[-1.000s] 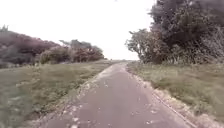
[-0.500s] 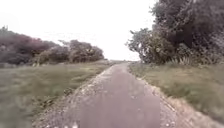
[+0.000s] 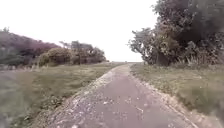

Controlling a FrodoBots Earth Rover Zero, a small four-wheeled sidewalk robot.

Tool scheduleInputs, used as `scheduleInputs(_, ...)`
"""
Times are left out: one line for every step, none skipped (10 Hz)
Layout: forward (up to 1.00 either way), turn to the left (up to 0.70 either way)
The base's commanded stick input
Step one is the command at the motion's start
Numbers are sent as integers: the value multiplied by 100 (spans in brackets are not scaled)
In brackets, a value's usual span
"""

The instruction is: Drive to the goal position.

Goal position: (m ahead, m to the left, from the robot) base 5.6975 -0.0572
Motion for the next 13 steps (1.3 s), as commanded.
scheduleInputs(100, -1)
scheduleInputs(100, -2)
scheduleInputs(100, -4)
scheduleInputs(100, -4)
scheduleInputs(100, -4)
scheduleInputs(100, -3)
scheduleInputs(100, -25)
scheduleInputs(100, -41)
scheduleInputs(100, -41)
scheduleInputs(100, -1)
scheduleInputs(100, -1)
scheduleInputs(100, -1)
scheduleInputs(100, -1)
